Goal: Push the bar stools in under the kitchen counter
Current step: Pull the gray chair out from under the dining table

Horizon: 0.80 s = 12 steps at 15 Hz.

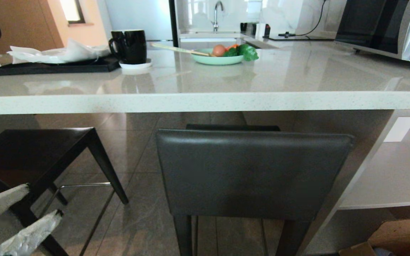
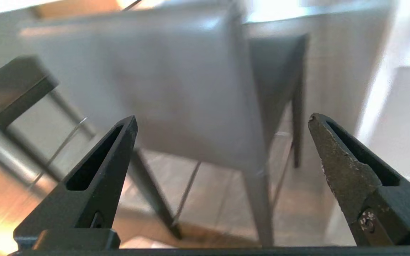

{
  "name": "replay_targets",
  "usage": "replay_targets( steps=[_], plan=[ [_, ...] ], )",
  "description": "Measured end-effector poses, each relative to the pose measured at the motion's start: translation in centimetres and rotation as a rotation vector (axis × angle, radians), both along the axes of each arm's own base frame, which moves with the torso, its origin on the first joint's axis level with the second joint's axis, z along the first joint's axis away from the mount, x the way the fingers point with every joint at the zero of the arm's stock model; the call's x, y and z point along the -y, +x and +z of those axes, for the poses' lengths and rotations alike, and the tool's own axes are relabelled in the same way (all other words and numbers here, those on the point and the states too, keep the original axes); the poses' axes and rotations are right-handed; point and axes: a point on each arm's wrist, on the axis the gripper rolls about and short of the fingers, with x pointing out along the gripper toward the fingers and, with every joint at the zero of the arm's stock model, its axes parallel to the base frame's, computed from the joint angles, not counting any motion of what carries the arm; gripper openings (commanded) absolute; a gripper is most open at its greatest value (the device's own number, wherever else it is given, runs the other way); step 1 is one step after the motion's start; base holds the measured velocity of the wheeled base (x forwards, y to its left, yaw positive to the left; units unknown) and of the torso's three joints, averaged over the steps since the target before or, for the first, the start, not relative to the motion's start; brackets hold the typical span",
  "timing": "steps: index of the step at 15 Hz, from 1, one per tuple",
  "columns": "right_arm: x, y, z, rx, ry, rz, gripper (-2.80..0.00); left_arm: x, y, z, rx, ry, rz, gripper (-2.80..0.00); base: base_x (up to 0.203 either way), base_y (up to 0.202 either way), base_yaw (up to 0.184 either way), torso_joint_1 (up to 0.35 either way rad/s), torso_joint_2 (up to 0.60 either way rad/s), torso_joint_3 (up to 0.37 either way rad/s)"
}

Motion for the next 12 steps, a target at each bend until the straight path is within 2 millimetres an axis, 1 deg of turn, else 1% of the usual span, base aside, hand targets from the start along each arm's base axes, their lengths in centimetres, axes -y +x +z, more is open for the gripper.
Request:
replay_targets(
  steps=[4,6,8,9,10,12],
  plan=[
    [0.6,1.1,1.2,-0.007,0.007,-0.188,0.00,-1.1,0.9,0.4,-0.006,-0.005,0.189,0.00,0.000,0.000,0.000,0.000,0.00,0.000],
    [1.6,2.2,1.5,-0.039,0.020,-0.364,0.00,-2.2,1.6,0.4,-0.020,-0.003,0.345,0.00,0.000,0.000,0.000,0.000,0.00,0.000],
    [3.2,3.4,2.0,-0.043,0.034,-0.530,0.00,-3.6,2.1,0.5,-0.008,-0.003,0.493,0.00,0.000,0.000,0.000,0.000,0.00,0.000],
    [4.0,3.9,2.3,-0.030,0.038,-0.570,0.00,-4.1,2.2,0.2,0.001,-0.002,0.514,0.00,0.000,0.000,0.000,0.000,0.00,0.000],
    [4.8,4.4,2.3,-0.008,0.039,-0.573,0.00,-4.2,2.2,-0.3,0.010,0.002,0.498,0.00,0.000,0.000,0.000,0.000,0.00,0.000],
    [5.9,4.8,1.5,0.012,0.034,-0.529,0.00,-4.1,2.1,-1.6,0.008,0.010,0.401,0.00,0.000,0.000,0.000,0.000,0.00,0.000]
  ],
)
